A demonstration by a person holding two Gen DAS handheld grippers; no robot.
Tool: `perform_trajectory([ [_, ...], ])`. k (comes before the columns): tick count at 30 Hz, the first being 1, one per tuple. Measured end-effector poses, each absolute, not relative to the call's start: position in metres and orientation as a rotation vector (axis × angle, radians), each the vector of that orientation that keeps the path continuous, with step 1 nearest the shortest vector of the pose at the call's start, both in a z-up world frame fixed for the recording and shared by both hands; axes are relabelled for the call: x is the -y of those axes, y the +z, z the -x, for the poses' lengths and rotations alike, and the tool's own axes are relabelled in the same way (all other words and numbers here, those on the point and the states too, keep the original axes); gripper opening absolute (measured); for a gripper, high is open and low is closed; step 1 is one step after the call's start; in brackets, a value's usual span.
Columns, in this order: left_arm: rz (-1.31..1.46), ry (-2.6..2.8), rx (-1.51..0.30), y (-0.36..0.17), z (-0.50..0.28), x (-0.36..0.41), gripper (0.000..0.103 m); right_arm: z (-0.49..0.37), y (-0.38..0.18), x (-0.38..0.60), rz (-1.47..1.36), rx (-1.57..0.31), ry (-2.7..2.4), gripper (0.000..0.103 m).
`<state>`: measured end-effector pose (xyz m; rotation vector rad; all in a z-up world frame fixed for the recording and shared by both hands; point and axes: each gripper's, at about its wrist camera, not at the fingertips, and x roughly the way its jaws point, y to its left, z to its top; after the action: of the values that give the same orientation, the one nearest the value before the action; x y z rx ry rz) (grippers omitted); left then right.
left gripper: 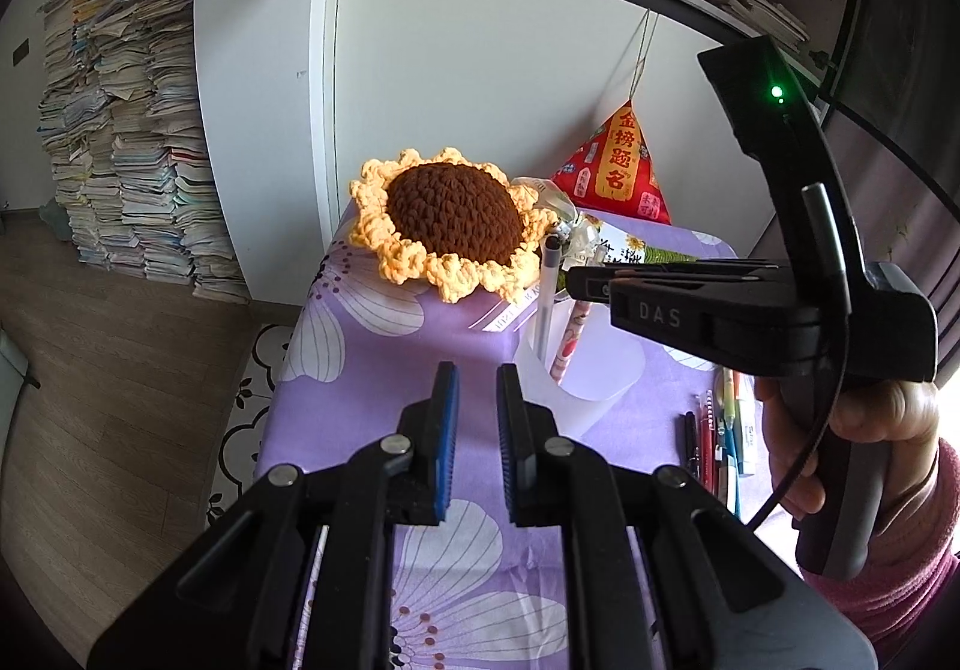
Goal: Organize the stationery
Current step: 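Lower the pink-checkered pen into the frosted cup and open the right tool, then grasp the black marker with the left tool while the right tool grasps the blue pen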
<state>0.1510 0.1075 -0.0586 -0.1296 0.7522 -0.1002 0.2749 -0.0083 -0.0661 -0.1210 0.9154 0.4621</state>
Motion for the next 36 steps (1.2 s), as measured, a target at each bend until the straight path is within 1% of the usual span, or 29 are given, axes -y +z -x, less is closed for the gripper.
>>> perform_trajectory([
  [7,0.118,-0.102,-0.752,-0.055,-0.148,-0.104,0.010,-0.274,-0.061,0.015,0.083,-0.928,0.480,0.011],
  [14,0.106,-0.147,-0.742,-0.052,-0.139,-0.090,0.010,-0.239,-0.027,0.041,0.104,-0.827,0.443,0.011],
  [18,0.088,-0.196,-0.753,-0.055,-0.136,-0.073,0.010,-0.212,-0.023,0.070,0.128,-0.795,0.391,0.011],
  [23,0.050,-0.279,-0.786,-0.064,-0.133,-0.041,0.011,-0.172,-0.048,0.124,0.111,-0.824,0.304,0.011],
  [27,0.033,-0.346,-0.840,-0.081,-0.137,-0.010,0.019,-0.155,-0.084,0.157,0.104,-0.908,0.228,0.011],
  [32,0.017,-0.390,-0.950,-0.117,-0.147,0.026,0.020,-0.141,-0.131,0.186,-0.014,-1.036,0.247,0.011],
  [36,-0.005,-0.390,-0.997,-0.135,-0.151,0.043,0.020,-0.134,-0.149,0.185,-0.013,-1.071,0.255,0.011],
])
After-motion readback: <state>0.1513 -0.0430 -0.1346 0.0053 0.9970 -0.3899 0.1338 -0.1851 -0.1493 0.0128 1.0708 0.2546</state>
